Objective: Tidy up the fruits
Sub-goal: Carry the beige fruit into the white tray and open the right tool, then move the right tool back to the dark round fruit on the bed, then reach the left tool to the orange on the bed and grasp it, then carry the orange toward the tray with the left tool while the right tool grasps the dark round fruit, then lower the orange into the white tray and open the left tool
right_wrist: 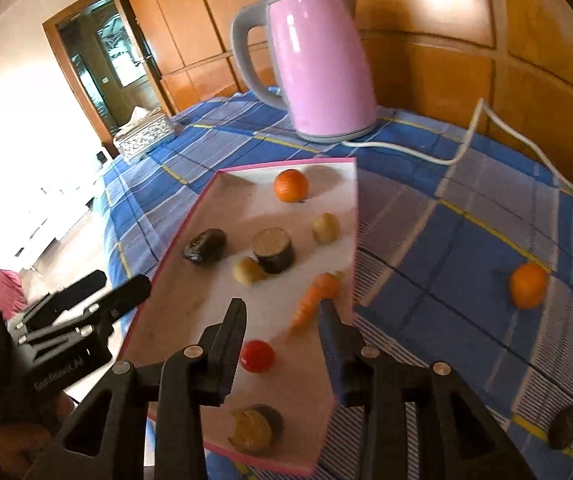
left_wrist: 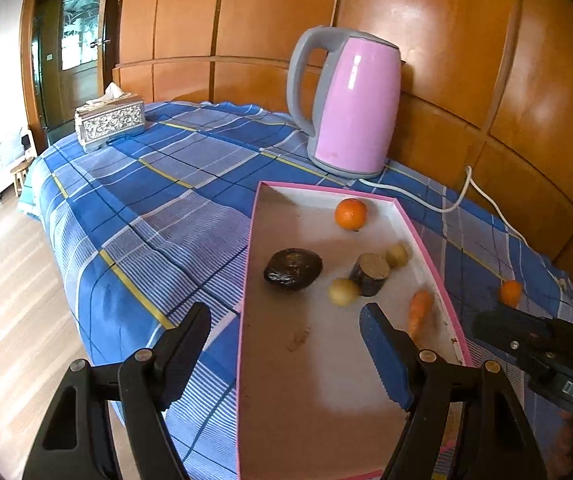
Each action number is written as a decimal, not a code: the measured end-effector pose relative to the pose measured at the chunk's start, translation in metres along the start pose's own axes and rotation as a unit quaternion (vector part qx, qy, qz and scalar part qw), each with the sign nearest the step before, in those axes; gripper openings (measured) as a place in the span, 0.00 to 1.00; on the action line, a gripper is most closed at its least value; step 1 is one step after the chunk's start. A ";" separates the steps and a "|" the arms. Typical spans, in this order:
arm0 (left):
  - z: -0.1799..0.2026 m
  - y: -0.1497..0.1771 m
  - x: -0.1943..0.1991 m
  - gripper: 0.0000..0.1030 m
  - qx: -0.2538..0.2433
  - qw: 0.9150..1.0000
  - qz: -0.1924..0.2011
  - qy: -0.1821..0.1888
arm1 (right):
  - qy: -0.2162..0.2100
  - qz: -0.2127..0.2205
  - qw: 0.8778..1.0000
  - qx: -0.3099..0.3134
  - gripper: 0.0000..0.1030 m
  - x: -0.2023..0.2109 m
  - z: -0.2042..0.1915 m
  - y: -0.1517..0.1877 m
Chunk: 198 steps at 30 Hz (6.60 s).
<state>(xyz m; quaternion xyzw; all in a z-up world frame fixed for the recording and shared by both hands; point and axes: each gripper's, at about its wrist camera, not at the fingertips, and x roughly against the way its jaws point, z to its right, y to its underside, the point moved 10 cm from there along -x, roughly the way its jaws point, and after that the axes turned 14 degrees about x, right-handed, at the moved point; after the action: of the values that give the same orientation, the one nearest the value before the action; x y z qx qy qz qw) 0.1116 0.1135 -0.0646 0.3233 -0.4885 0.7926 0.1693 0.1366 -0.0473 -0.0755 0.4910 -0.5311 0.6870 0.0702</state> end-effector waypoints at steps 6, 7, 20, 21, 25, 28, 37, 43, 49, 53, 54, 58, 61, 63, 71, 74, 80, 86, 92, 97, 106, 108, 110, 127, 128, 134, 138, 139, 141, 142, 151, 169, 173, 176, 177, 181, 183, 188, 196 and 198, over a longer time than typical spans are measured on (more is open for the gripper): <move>0.011 0.005 0.005 0.75 -0.013 1.000 -0.001 0.012 | 0.050 0.002 0.999 -0.004 0.36 0.025 0.023 0.020; 0.013 0.006 0.006 0.75 -0.015 1.000 -0.001 0.013 | 0.056 0.000 0.998 -0.004 0.36 0.028 0.026 0.022; 0.042 0.023 0.015 0.75 -0.058 0.997 -0.007 0.040 | 0.166 -0.016 0.986 -0.002 0.36 0.087 0.094 0.063; 0.044 0.025 0.015 0.75 -0.061 0.997 -0.009 0.042 | 0.175 -0.016 0.984 -0.002 0.36 0.093 0.101 0.065; 0.052 0.033 0.015 0.75 -0.076 0.996 -0.015 0.048 | 0.211 -0.020 0.977 -0.002 0.44 0.115 0.127 0.074; 0.057 0.038 0.015 0.75 -0.085 0.995 -0.020 0.050 | 0.236 -0.026 0.971 -0.008 0.44 0.132 0.150 0.083; 0.075 0.045 0.019 0.75 -0.108 0.993 -0.021 0.052 | 0.309 -0.051 0.949 -0.026 0.44 0.172 0.221 0.114; 0.095 0.049 0.022 0.75 -0.133 0.989 -0.022 0.058 | 0.330 -0.060 0.939 -0.075 0.44 0.182 0.261 0.144; 0.126 0.056 0.024 0.75 -0.162 0.983 -0.027 0.078 | 0.323 -0.081 0.933 -0.138 0.44 0.182 0.282 0.165; 0.151 0.064 0.021 0.75 -0.180 0.978 -0.039 0.094 | 0.309 -0.072 0.926 -0.205 0.44 0.191 0.296 0.178; 0.158 0.066 0.020 0.75 -0.186 0.977 -0.043 0.097 | 0.306 -0.066 0.924 -0.219 0.44 0.195 0.299 0.180; 0.192 0.077 0.012 0.75 -0.202 0.969 -0.073 0.120 | 0.296 -0.050 0.918 -0.260 0.44 0.203 0.306 0.185; 0.215 0.084 0.001 0.66 -0.208 0.964 -0.100 0.134 | 0.285 -0.047 0.916 -0.278 0.44 0.204 0.309 0.188; 0.232 0.090 -0.007 0.58 -0.210 0.960 -0.120 0.143 | 0.286 -0.052 0.915 -0.280 0.44 0.204 0.308 0.189; 0.275 0.109 -0.037 0.50 -0.223 0.953 -0.147 0.141 | 0.271 -0.057 0.923 -0.267 0.44 0.199 0.303 0.185; 0.282 0.115 -0.051 0.50 -0.220 0.953 -0.162 0.133 | 0.266 -0.059 0.926 -0.261 0.44 0.196 0.299 0.183; 0.291 0.120 -0.072 0.62 -0.213 0.953 -0.178 0.119 | 0.258 -0.077 0.933 -0.238 0.44 0.185 0.290 0.181; 0.303 0.116 -0.093 0.73 -0.191 0.956 -0.189 0.119 | 0.266 -0.074 0.929 -0.247 0.44 0.189 0.293 0.183; 0.310 0.113 -0.121 0.73 -0.183 0.958 -0.198 0.101 | 0.270 -0.071 0.922 -0.266 0.47 0.194 0.301 0.188; 0.314 0.117 -0.141 0.65 -0.184 0.957 -0.204 0.095 | 0.266 -0.077 0.924 -0.265 0.47 0.189 0.300 0.189; 0.320 0.118 -0.114 0.38 -0.207 0.953 -0.174 0.135 | 0.257 -0.087 0.929 -0.250 0.47 0.181 0.297 0.188; 0.316 0.121 -0.099 0.38 -0.217 0.951 -0.165 0.144 | 0.253 -0.096 0.933 -0.238 0.47 0.176 0.293 0.188; 0.310 0.127 -0.082 0.38 -0.227 0.947 -0.161 0.158 | 0.248 -0.105 0.936 -0.226 0.47 0.171 0.288 0.187; 0.250 0.155 -0.014 0.38 -0.220 0.954 -0.129 0.155 | 0.262 -0.122 0.922 -0.258 0.47 0.172 0.297 0.205; 0.250 0.154 -0.012 0.38 -0.219 0.955 -0.128 0.157 | 0.262 -0.122 0.922 -0.258 0.47 0.172 0.297 0.205; 0.249 0.146 0.005 0.38 -0.213 0.955 -0.112 0.171 | 0.237 -0.117 0.932 -0.247 0.47 0.161 0.286 0.198; 0.245 0.139 0.015 0.38 -0.208 0.956 -0.104 0.181 | 0.216 -0.108 0.943 -0.229 0.47 0.152 0.273 0.188; 0.244 0.137 0.017 0.38 -0.206 0.956 -0.103 0.182 | 0.212 -0.106 0.946 -0.223 0.46 0.150 0.270 0.185; 0.242 0.136 0.019 0.38 -0.205 0.956 -0.100 0.184 | 0.204 -0.105 0.950 -0.213 0.46 0.145 0.264 0.181; 0.241 0.135 0.020 0.38 -0.204 0.956 -0.099 0.185 | 0.201 -0.104 0.951 -0.208 0.46 0.143 0.262 0.180; 0.225 0.126 0.028 0.38 -0.188 0.959 -0.096 0.190 | 0.167 -0.100 0.965 -0.177 0.46 0.121 0.238 0.170; 0.162 0.066 0.030 0.38 -0.098 0.978 -0.065 0.170 | 0.189 -0.080 0.957 -0.203 0.53 0.123 0.247 0.172; 0.137 0.049 0.025 0.38 -0.072 0.984 -0.057 0.155 | 0.184 -0.077 0.960 -0.198 0.53 0.118 0.244 0.167; 0.118 0.039 0.020 0.38 -0.055 0.987 -0.054 0.143 | 0.183 -0.083 0.960 -0.196 0.53 0.109 0.238 0.165; 0.110 0.035 0.019 0.38 -0.048 0.988 -0.051 0.139 | 0.185 -0.087 0.960 -0.192 0.53 0.105 0.236 0.163; 0.086 0.024 0.015 0.38 -0.029 0.991 -0.046 0.126 | 0.181 -0.090 0.960 -0.196 0.53 0.088 0.227 0.161; 0.075 0.018 0.014 0.38 -0.020 0.992 -0.043 0.119 | 0.182 -0.100 0.959 -0.192 0.53 0.074 0.221 0.163; 0.051 -0.004 0.007 0.38 0.019 0.993 -0.038 0.112 | 0.226 -0.097 0.956 -0.160 0.51 0.068 0.212 0.166; 0.026 -0.022 -0.017 0.38 0.050 0.993 -0.053 0.090 | 0.237 -0.069 0.957 -0.149 0.50 0.072 0.211 0.170; 0.027 -0.026 -0.024 0.38 0.044 0.994 -0.057 0.086 | 0.238 -0.063 0.958 -0.149 0.50 0.073 0.212 0.170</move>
<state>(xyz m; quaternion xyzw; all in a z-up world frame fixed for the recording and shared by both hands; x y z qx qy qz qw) 0.1541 0.1025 -0.0553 0.2882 -0.4173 0.8273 0.2416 0.1218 -0.3195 -0.1427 0.3296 -0.5634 0.6914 0.3097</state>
